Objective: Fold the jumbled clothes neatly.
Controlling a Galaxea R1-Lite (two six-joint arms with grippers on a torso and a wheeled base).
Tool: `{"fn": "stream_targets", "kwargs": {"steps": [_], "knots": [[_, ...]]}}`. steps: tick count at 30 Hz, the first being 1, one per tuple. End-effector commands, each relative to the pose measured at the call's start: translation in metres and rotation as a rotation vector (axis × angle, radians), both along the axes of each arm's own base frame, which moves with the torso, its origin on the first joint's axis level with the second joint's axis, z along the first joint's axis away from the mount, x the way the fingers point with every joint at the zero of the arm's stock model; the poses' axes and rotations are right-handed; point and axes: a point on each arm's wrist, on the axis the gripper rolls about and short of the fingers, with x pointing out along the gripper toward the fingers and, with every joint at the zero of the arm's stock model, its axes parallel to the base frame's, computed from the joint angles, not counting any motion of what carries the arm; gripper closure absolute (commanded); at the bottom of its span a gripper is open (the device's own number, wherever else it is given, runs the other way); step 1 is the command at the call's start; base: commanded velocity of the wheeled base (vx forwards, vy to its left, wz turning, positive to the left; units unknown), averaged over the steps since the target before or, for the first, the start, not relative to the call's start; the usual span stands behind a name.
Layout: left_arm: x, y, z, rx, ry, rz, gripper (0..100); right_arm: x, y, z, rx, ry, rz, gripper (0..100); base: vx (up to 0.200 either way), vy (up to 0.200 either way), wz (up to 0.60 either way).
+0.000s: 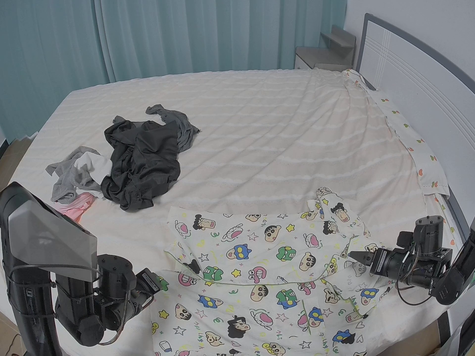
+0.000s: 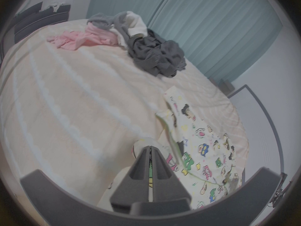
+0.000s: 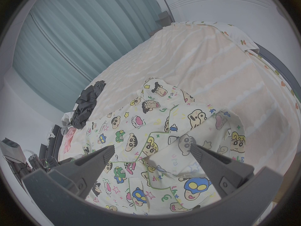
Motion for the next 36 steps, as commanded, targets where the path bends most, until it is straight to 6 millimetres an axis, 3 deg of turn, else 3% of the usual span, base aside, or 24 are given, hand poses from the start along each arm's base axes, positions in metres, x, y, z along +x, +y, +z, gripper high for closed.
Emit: {"fn": "stream_targets", "kwargs": {"steps": [1, 7, 8, 15, 20, 28, 36], "knots": [[0.001, -0.001, 0.01, -0.01, -0.052, -0.008, 100, -0.001, 0.0, -0.001, 0.0, 0.004, 0.001, 0, 0.0, 0.0, 0.0], [-0.005, 0.003, 0.006, 0.005, -0.015, 0.002, 100, 0.002, -0.001, 0.001, 0.003, -0.008, -0.004, 0, 0.0, 0.0, 0.0], [-0.006, 0.004, 0.003, 0.012, 0.001, 0.004, 0, 0.004, 0.0, 0.002, 0.005, -0.016, -0.004, 0, 0.0, 0.0, 0.0], [-0.007, 0.004, -0.005, 0.01, 0.033, 0.013, 0, 0.018, 0.0, 0.013, 0.018, -0.082, -0.016, 0, 0.0, 0.0, 0.0], [-0.009, 0.005, -0.002, -0.041, 0.034, 0.041, 0, 0.049, 0.005, 0.022, 0.024, -0.128, -0.025, 0, 0.0, 0.0, 0.0], [-0.022, 0.006, 0.017, -0.229, 0.053, -0.054, 0, 0.144, -0.005, 0.04, -0.008, -0.055, -0.093, 0, 0.0, 0.0, 0.0], [-0.022, 0.005, 0.021, -0.352, 0.092, -0.125, 0, 0.203, -0.008, 0.033, -0.054, 0.068, -0.085, 0, 0.0, 0.0, 0.0]]}}
